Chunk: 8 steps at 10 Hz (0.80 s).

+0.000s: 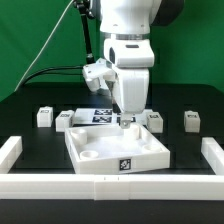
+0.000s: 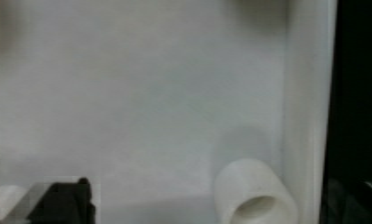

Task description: Assemble one leg

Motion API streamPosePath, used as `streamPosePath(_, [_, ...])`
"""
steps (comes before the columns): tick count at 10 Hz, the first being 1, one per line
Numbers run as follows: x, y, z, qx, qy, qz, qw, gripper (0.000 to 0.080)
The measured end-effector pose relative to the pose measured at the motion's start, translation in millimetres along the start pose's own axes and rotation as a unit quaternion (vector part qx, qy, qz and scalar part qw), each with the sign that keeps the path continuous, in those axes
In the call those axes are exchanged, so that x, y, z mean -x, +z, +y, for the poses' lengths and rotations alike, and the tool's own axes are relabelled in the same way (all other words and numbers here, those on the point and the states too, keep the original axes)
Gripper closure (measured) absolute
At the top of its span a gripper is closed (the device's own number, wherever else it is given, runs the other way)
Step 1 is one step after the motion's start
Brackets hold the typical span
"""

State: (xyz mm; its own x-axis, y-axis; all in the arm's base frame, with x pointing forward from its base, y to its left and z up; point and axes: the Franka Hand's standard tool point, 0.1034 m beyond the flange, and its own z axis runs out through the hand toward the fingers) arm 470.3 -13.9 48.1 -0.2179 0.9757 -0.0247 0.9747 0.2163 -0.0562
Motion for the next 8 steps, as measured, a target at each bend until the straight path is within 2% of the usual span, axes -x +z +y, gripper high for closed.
streamPosePath(2, [6.9,20.6,-19.3,-0.017,-0.002,0.009,1.000,0.0150])
streamPosePath(4, [9.4,36.6,-28.6,-0.032,0.005,0.016,0.999,0.0150])
streamPosePath(5, [8.4,39.6,-28.8,-0.034,0.004,0.017,0.999,0.0150])
streamPosePath(7, [6.5,34.5,-24.4,-0.026,0.012,0.016,0.999,0.0150])
streamPosePath(8, [7.3,36.1,-25.5,-0.028,0.013,0.016,0.999,0.0239])
